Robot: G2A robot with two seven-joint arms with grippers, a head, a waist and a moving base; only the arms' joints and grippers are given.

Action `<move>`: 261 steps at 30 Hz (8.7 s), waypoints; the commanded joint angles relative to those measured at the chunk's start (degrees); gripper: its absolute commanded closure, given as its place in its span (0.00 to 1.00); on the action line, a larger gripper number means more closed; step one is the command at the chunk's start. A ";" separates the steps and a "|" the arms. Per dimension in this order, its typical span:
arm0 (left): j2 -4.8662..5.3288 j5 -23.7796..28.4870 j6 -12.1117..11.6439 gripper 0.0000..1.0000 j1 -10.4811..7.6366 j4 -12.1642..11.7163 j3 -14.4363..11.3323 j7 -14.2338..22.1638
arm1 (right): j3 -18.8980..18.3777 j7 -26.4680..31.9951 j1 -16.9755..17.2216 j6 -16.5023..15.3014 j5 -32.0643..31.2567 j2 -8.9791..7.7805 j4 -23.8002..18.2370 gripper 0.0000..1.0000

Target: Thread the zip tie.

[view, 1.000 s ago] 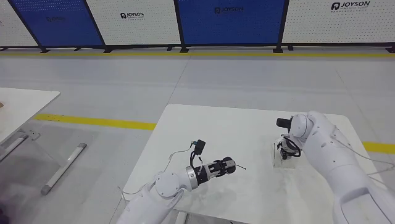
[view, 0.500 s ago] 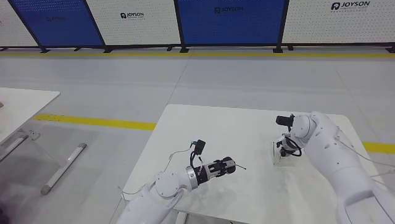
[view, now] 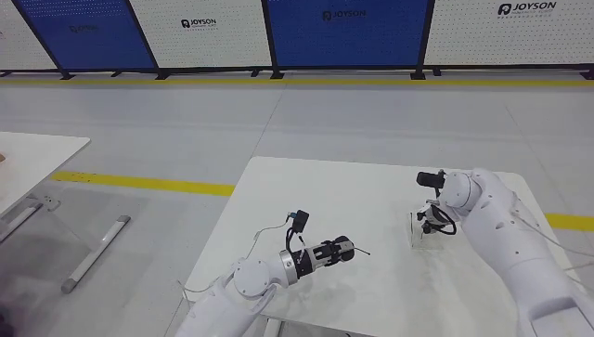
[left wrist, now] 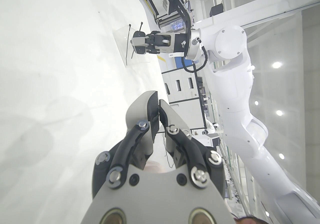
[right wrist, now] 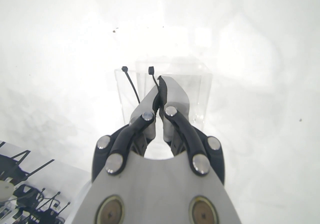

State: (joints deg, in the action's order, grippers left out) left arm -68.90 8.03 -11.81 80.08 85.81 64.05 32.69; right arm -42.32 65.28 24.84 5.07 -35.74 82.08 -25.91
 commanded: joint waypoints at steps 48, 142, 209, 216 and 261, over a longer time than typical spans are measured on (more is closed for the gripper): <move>0.00 0.00 0.00 1.00 0.00 0.00 0.00 0.00 | -26.49 -7.99 30.22 0.70 -2.55 -13.56 -48.31 1.00; 0.00 0.00 0.00 1.00 0.00 0.00 0.00 0.00 | -47.42 -39.35 63.67 -18.95 10.64 -16.41 -75.89 1.00; 0.02 -3.13 3.96 1.00 -0.17 9.67 -0.46 -9.80 | -38.47 -48.81 65.70 -11.61 6.34 -15.10 -82.63 1.00; 0.02 -3.13 3.96 1.00 -0.17 9.67 -0.46 -9.80 | -34.83 -47.75 64.86 -8.93 5.25 -14.69 -82.39 1.00; 0.02 -3.13 3.96 1.00 -0.17 9.67 -0.46 -9.80 | -25.59 -53.91 61.62 -7.85 6.30 -12.63 -78.50 1.00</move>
State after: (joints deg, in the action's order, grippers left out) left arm -68.88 4.90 -7.85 79.91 95.48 63.59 22.89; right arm -67.97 11.34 86.49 -2.67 -29.36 69.42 -104.45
